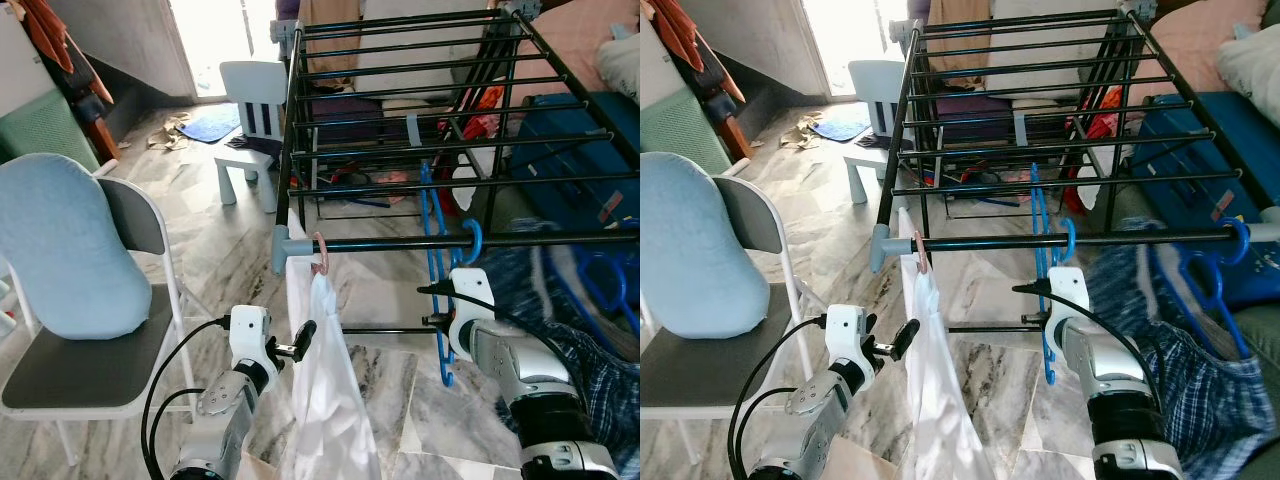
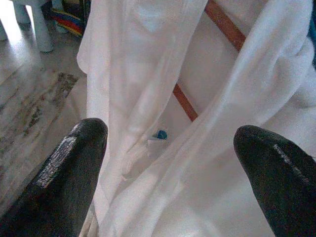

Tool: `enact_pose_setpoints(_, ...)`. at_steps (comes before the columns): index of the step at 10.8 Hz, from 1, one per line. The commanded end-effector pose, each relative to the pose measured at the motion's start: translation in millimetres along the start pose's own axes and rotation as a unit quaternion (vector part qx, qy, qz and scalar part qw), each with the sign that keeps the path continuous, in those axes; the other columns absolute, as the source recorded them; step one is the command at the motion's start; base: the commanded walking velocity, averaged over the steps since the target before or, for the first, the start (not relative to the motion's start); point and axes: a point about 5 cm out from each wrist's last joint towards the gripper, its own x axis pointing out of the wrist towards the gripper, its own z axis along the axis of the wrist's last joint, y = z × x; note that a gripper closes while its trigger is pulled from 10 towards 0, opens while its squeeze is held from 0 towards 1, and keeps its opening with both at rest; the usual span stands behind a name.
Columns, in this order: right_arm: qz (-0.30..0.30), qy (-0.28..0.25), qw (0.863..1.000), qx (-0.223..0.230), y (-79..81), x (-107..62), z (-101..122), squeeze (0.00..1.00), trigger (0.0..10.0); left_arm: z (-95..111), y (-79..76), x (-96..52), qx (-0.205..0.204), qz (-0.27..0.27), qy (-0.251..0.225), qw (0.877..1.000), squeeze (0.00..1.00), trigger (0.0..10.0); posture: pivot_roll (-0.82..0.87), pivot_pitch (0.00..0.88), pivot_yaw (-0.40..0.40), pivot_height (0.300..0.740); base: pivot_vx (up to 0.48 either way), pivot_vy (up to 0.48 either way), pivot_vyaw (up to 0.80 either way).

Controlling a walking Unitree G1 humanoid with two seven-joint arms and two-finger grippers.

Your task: Hang hanger

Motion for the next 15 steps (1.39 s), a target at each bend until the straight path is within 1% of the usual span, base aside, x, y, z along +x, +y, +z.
enact_pose_setpoints(1, 0.005, 0.022, 1.000, 0.013, 0.9, 4.0, -9.1, 0.00, 10.0, -1.5, 3.5, -1.9, 0.010, 0.008, 0.006, 1.000, 0.00, 10.0, -0.14, 0.000, 0.069, 0.740, 0.000, 0.000, 0.00)
enact_pose_setpoints(2, 0.009, 0.015, 1.000, 0.006, 1.8, 5.0, -12.4, 1.00, 10.0, -1.4, 4.6, -2.1, 0.011, 0.010, 0.007, 1.000, 0.00, 10.0, -0.14, 0.000, 0.073, 0.740, 0.000, 0.000, 0.00)
enact_pose_setpoints(3, 0.008, 0.005, 1.000, -0.009, 3.1, 5.5, -16.6, 1.00, 10.0, -0.9, 5.4, -1.6, 0.013, 0.011, 0.008, 1.000, 0.00, 10.0, -0.14, 0.000, 0.077, 0.740, 0.000, 0.000, 0.00)
enact_pose_setpoints(7, -0.011, -0.013, 0.999, -0.032, -1.4, 3.1, -35.1, 1.00, 10.0, 0.5, 4.8, 2.7, 0.022, 0.009, 0.014, 1.000, 0.00, 10.0, -0.16, 0.000, 0.095, 0.740, 0.000, 0.000, 0.00)
enact_pose_setpoints(9, -0.022, -0.029, 0.999, -0.041, -4.5, -0.8, -43.9, 1.00, 10.0, 1.8, 5.8, 4.0, 0.025, 0.007, 0.014, 1.000, 0.00, 10.0, -0.16, 0.000, 0.099, 0.740, 0.000, 0.000, 0.00)
enact_pose_setpoints(10, -0.029, -0.044, 0.997, -0.053, -6.7, -4.4, -46.0, 1.00, 10.0, 2.3, 6.8, 4.2, 0.026, 0.008, 0.015, 1.000, 0.00, 10.0, -0.16, 0.000, 0.100, 0.740, 0.000, 0.000, 0.00)
enact_pose_setpoints(11, -0.035, -0.051, 0.997, -0.050, -9.6, -8.0, -50.4, 1.00, 10.0, 2.4, 8.2, 4.5, 0.027, 0.010, 0.015, 0.999, 0.00, 10.0, -0.16, 0.000, 0.102, 0.740, 0.000, 0.000, 0.00)
enact_pose_setpoints(12, -0.046, -0.065, 0.995, -0.054, -13.0, -11.3, -51.7, 1.00, 10.0, 2.7, 9.4, 4.5, 0.029, 0.012, 0.016, 0.999, 0.00, 10.0, -0.16, 0.000, 0.103, 0.740, 0.000, 0.000, 0.00)
enact_pose_setpoints(14, -0.057, -0.110, 0.990, -0.064, -16.8, -18.5, -49.8, 1.00, 10.0, 4.8, 11.9, 4.4, 0.030, 0.016, 0.011, 0.999, 0.00, 10.0, -0.17, 0.000, 0.106, 0.740, 0.000, 0.000, 0.00)
enact_pose_setpoints(15, -0.051, -0.132, 0.988, -0.055, -16.5, -22.7, -48.9, 1.00, 10.0, 9.1, 10.0, 3.4, 0.024, 0.012, -0.009, 1.000, 0.00, 10.0, -0.17, 0.000, 0.108, 0.740, 0.000, 0.000, 0.00)
